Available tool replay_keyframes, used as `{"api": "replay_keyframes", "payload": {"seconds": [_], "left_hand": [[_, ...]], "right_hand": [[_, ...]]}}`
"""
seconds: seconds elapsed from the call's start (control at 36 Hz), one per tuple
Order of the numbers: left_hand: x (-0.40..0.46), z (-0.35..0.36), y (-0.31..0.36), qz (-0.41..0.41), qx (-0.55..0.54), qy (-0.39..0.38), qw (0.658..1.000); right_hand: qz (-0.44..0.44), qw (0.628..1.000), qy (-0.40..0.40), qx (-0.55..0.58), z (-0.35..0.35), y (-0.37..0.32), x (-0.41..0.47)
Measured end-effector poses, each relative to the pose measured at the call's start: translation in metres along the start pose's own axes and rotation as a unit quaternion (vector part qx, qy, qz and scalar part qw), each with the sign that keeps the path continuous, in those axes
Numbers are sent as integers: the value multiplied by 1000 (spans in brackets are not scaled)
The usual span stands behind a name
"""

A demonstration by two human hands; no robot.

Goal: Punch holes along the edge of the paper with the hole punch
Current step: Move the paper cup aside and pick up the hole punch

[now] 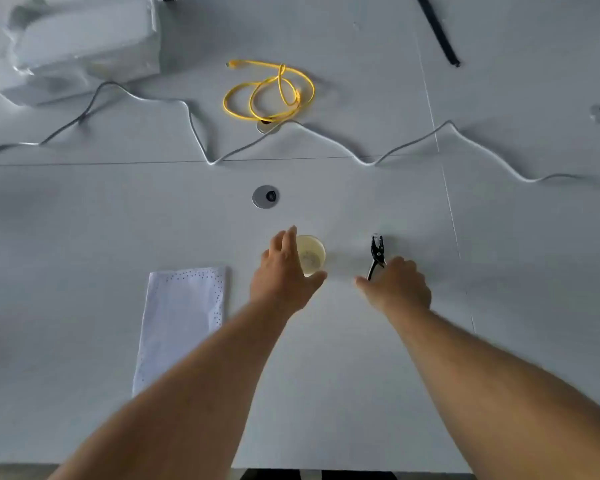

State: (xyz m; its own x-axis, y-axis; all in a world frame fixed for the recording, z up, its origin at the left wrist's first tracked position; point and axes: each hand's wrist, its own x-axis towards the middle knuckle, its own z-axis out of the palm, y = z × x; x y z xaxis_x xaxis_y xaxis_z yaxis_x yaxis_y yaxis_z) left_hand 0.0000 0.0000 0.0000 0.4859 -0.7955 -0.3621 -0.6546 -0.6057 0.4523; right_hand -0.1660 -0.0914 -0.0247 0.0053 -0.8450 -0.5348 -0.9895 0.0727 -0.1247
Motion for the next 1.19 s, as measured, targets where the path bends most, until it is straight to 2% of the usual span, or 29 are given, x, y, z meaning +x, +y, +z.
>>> {"api": "replay_keyframes", "payload": {"seconds": [0.31, 0.58, 0.94, 1.19], "left_hand": [[1, 10, -7, 16, 52, 12, 998], [-58, 25, -27, 48, 63, -22, 997], [-133, 39, -63, 143, 107, -67, 982], [-182, 47, -80, 193, 125, -104, 968]], "right_hand": [[-14, 999, 9, -47, 7, 12, -7], [3, 998, -4, -64, 24, 54, -57], [26, 998, -24, -49, 66, 92, -136], [-11, 998, -20, -64, 80, 112, -172]]}}
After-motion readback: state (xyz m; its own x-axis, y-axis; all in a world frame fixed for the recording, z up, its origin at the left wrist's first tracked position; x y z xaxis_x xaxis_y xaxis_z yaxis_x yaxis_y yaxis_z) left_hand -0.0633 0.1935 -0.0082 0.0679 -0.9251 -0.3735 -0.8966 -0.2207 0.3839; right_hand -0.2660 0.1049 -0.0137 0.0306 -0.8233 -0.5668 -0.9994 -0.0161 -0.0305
